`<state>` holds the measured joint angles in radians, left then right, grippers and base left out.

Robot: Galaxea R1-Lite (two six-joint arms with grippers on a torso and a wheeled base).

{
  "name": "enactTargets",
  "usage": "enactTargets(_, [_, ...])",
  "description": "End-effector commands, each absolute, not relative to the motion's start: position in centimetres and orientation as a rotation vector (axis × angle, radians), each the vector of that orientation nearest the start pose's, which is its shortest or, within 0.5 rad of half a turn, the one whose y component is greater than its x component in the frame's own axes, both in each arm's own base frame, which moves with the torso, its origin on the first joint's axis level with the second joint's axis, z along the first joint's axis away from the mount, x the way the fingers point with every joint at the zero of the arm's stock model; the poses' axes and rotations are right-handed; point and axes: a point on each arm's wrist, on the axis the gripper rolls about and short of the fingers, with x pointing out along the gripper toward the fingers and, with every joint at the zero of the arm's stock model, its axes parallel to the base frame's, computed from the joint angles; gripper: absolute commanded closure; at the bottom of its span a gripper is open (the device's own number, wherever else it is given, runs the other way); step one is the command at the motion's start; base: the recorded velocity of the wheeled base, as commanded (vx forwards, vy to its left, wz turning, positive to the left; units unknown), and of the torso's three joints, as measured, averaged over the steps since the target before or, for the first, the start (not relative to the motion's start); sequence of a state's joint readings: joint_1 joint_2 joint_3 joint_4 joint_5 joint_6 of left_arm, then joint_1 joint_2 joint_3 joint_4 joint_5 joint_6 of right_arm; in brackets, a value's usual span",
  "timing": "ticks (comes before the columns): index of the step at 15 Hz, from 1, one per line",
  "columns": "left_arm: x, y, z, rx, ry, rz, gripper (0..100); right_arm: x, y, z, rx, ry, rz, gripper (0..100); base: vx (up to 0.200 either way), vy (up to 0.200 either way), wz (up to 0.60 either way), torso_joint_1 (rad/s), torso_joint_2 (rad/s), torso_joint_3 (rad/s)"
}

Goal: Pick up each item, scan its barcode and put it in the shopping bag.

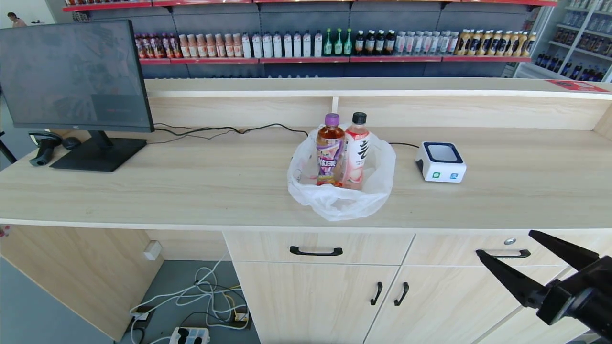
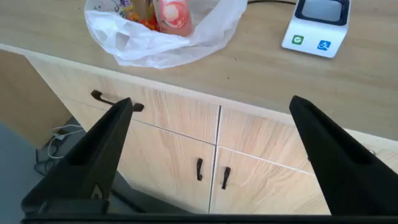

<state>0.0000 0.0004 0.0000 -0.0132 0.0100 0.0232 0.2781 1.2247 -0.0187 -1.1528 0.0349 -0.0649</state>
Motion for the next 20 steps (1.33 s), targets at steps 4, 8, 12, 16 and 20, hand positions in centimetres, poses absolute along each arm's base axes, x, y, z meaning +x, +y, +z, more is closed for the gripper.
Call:
enactTargets(4, [-2.3,0.0,7.7,0.023,-0.014,0.011,0,3.7,1.5,11.7,-0.174,0.126,0.403,0,0.000,0.000,0.00,0.000,0.00,0.000])
enactTargets(8, [-2.3,0.0,7.7,0.023,-0.014,0.011,0,-1.0,-0.1,8.4,-0.123,0.117,0.263,0,0.000,0.000,0.00,0.000,0.00,0.000])
enactTargets(12, [-2.3,0.0,7.7,0.028,-0.015,0.011,0,-1.4,0.1,8.4,-0.085,0.083,0.103,0,0.000,0.000,0.00,0.000,0.00,0.000])
enactTargets(16, [-2.3,0.0,7.7,0.029,-0.015,0.008,0,-2.3,0.1,8.1,-0.030,-0.057,0.019,0,0.000,0.000,0.00,0.000,0.00,0.000])
enactTargets(20, [-2.3,0.0,7.7,0.028,-0.015,0.011,0,-2.3,0.0,7.6,-0.017,-0.002,0.009,0,0.000,0.000,0.00,0.000,0.00,0.000])
